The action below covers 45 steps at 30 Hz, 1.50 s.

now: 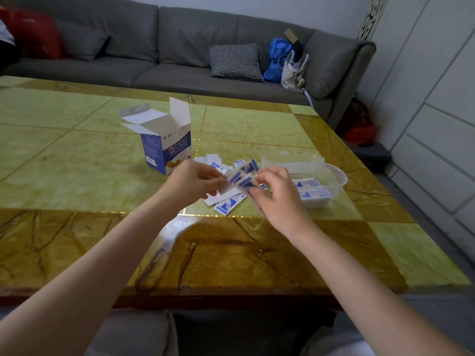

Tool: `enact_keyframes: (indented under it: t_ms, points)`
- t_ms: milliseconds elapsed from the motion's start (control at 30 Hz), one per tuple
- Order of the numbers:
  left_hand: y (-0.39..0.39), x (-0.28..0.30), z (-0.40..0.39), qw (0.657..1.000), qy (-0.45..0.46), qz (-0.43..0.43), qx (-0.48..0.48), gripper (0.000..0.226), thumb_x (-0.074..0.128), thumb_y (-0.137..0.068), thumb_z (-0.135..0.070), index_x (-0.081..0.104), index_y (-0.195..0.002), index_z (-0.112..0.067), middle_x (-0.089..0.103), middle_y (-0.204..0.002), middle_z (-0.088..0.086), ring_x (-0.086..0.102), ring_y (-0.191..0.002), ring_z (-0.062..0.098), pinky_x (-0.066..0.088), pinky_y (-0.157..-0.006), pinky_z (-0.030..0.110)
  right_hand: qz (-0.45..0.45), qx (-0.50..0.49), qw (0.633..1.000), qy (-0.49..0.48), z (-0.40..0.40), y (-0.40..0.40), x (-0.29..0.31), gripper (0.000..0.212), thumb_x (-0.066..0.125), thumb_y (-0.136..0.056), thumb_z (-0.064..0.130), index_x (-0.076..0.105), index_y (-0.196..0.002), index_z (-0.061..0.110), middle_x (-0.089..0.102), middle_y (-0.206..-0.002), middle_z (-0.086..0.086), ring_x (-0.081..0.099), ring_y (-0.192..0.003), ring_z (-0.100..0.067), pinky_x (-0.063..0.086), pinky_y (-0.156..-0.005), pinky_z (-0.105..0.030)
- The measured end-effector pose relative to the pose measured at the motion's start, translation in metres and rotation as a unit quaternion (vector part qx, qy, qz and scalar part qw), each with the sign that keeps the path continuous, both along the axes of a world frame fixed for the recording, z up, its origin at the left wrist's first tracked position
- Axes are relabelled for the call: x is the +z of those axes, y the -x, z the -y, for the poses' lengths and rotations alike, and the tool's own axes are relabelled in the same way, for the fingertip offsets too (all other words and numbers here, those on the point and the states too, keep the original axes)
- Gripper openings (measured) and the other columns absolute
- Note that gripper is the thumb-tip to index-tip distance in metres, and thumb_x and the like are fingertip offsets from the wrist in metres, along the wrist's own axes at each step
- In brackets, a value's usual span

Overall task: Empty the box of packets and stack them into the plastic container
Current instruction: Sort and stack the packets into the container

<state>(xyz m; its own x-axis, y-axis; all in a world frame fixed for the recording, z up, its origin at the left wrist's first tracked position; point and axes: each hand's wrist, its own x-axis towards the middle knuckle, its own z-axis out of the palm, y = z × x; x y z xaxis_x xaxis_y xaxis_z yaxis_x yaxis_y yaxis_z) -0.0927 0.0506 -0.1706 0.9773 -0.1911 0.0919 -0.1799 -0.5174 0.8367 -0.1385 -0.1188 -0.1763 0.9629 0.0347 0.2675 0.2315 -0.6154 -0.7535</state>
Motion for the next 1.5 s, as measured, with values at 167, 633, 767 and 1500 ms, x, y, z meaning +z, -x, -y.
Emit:
enact_keyframes:
  t_ms: [167,633,767,1500]
  points:
    - [0.009,-0.004,0.016,0.996,-0.044,0.026,-0.075,0.013,0.068,-0.08,-0.023,0.073,-0.076,-0.012,0.072,-0.073,0.008,0.061,-0.06,0.011,0.052,-0.065,0.028,-0.161,-0.022,0.902,-0.401,-0.009,0.001,0.009,0.01,0.053,-0.093,0.011,0.062,-0.093,0.015,0.066,-0.092,-0.003,0.06,-0.081,-0.012,0.046,-0.074,-0.025]
    - [-0.008,-0.018,0.006,0.931,-0.335,0.138,0.037,0.031,0.054,-0.09,-0.031,0.07,-0.085,-0.005,0.067,-0.078,0.008,0.063,-0.069,0.023,0.05,-0.06,0.029,-0.02,0.11,0.937,0.332,0.012,0.0,-0.01,0.017,0.047,-0.095,0.013,0.059,-0.107,0.016,0.062,-0.109,-0.002,0.057,-0.101,-0.017,0.048,-0.09,-0.033]
    - [-0.01,-0.006,-0.004,0.997,-0.013,-0.028,0.066,0.021,0.063,-0.084,-0.022,0.072,-0.09,-0.003,0.067,-0.07,0.004,0.062,-0.066,0.017,0.053,-0.063,0.025,-0.042,0.084,0.966,0.239,0.011,-0.004,-0.009,0.018,0.052,-0.092,0.01,0.062,-0.108,0.008,0.053,-0.117,-0.004,0.053,-0.107,-0.017,0.036,-0.089,-0.019]
    - [-0.01,-0.023,0.015,0.907,-0.421,0.033,-0.015,0.051,0.057,-0.086,-0.041,0.052,-0.125,-0.01,0.05,-0.127,0.013,0.046,-0.118,0.027,0.037,-0.098,0.033,-0.021,0.105,0.955,0.278,0.008,-0.003,-0.011,0.015,0.049,-0.094,0.013,0.058,-0.106,0.014,0.061,-0.107,-0.002,0.055,-0.101,-0.017,0.048,-0.089,-0.036]
